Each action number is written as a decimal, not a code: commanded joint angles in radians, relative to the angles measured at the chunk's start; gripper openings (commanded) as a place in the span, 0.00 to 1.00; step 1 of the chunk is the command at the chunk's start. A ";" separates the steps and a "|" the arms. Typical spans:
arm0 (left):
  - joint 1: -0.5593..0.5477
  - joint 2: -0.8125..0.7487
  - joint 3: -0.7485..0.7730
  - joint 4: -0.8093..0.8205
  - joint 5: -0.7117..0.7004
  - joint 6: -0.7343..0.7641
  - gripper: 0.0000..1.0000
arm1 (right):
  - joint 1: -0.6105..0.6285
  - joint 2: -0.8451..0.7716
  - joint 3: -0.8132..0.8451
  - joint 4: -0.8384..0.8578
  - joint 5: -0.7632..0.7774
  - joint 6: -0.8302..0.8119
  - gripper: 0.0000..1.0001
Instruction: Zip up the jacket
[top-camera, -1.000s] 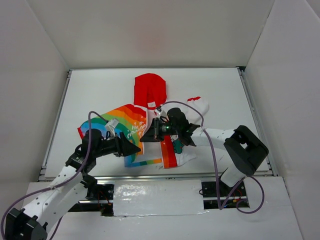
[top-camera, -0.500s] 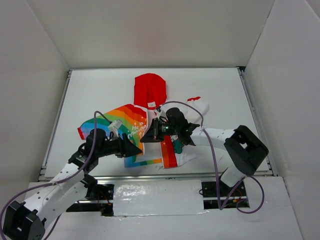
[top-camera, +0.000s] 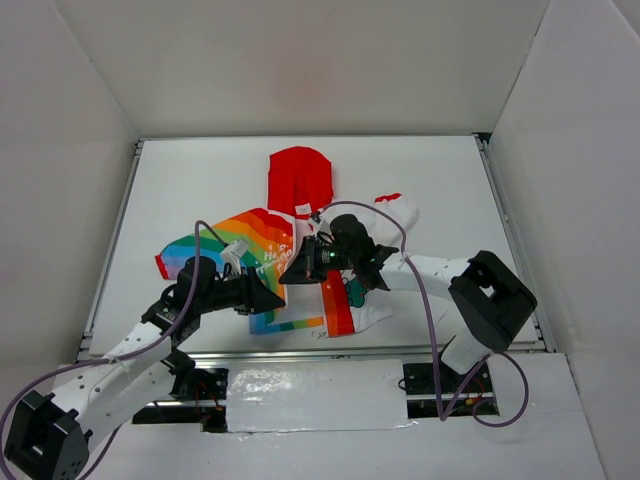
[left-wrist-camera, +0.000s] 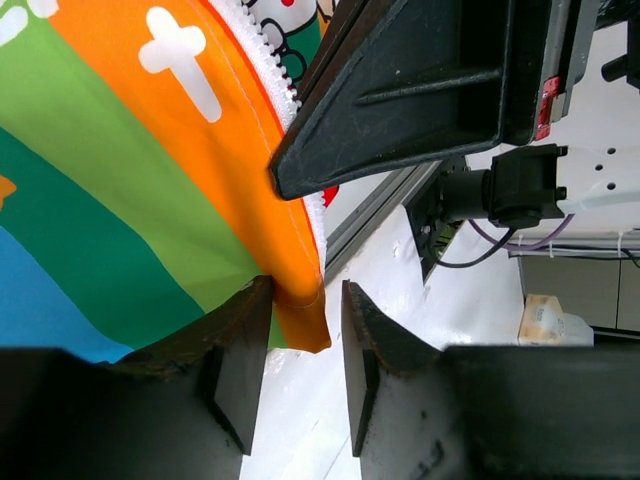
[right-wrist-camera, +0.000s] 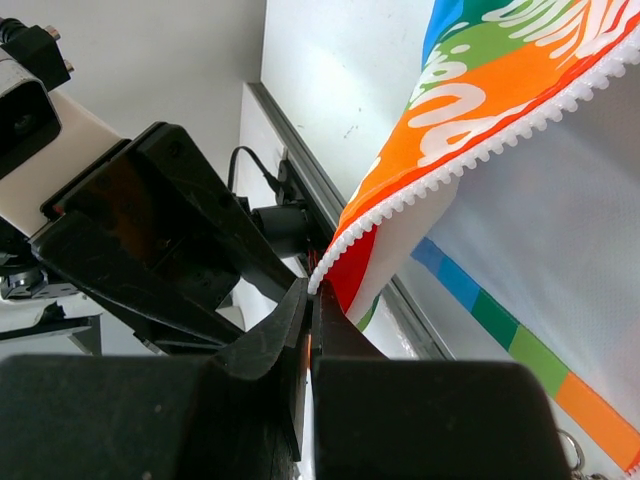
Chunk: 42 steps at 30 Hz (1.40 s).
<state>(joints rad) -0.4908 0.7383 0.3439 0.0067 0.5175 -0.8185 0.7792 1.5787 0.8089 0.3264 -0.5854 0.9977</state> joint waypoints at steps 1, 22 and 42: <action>-0.008 0.004 0.001 0.058 -0.001 -0.004 0.44 | 0.011 -0.010 0.039 0.010 0.004 -0.005 0.00; -0.017 0.049 -0.011 0.097 -0.039 -0.045 0.00 | 0.019 -0.034 0.029 -0.006 0.013 -0.024 0.34; -0.017 -0.008 -0.082 0.349 0.042 -0.186 0.00 | 0.017 -0.095 -0.122 0.155 -0.110 -0.039 0.41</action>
<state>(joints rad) -0.5030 0.7494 0.2543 0.2523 0.5148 -0.9779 0.7895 1.5043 0.6949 0.4007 -0.6659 0.9562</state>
